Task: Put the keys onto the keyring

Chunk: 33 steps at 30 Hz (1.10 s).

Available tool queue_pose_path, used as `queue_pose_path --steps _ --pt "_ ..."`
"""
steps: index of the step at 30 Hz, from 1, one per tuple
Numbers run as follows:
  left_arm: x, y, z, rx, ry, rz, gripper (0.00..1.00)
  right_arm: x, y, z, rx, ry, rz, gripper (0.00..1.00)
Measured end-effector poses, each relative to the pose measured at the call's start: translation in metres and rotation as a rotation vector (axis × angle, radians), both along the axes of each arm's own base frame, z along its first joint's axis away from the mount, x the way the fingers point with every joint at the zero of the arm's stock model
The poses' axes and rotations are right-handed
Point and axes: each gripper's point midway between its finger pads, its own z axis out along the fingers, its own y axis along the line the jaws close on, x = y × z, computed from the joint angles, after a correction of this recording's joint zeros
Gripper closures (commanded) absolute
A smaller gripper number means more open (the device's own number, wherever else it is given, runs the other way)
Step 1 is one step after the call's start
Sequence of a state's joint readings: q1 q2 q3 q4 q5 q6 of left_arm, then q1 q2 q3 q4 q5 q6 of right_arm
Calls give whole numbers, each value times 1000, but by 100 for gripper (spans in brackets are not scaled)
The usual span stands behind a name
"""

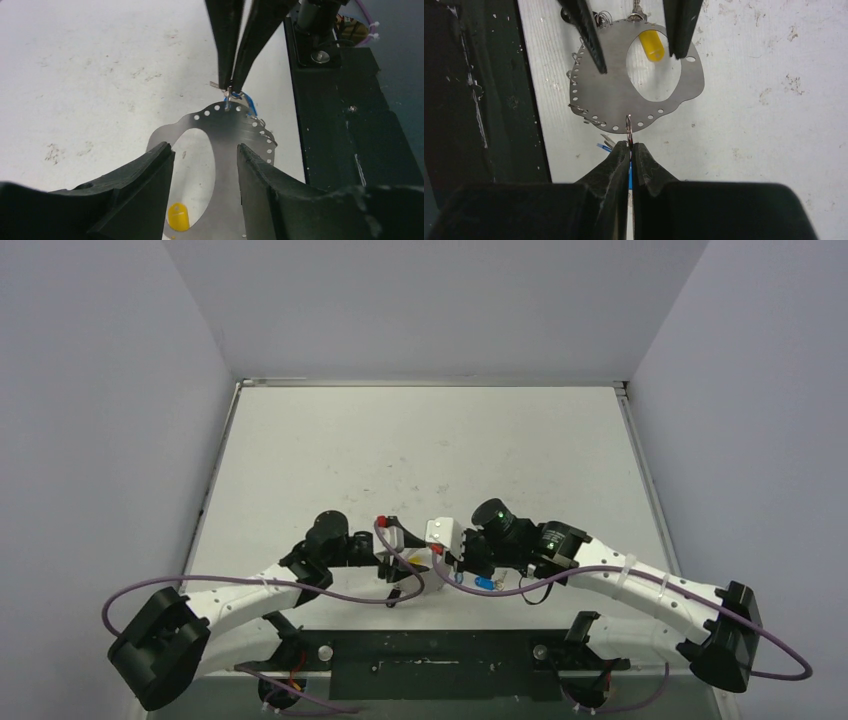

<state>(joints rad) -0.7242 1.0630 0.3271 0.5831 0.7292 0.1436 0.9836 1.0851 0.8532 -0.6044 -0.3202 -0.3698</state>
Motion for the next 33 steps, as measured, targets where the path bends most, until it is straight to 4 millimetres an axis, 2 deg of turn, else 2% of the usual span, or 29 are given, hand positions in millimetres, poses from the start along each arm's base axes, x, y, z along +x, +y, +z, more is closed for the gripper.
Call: queue_pose_path --steps 5,11,15,23,28,33 --pt "-10 -12 -12 32 -17 -46 61 2 3 -3 -14 3 5 100" --pt "-4 -17 -11 19 -40 -27 73 2 6 -2 -4 1 12 100" --pt "-3 -23 -7 0 -61 -20 74 3 8 0 4 -4 12 100" --pt "-10 -32 -19 15 -45 -46 77 3 9 -3 -2 1 11 100" --pt "-12 -35 -17 4 -54 -54 73 2 9 -3 -2 2 11 100" --pt "-11 -36 -12 -11 -65 -49 75 2 10 -3 -2 2 15 100"
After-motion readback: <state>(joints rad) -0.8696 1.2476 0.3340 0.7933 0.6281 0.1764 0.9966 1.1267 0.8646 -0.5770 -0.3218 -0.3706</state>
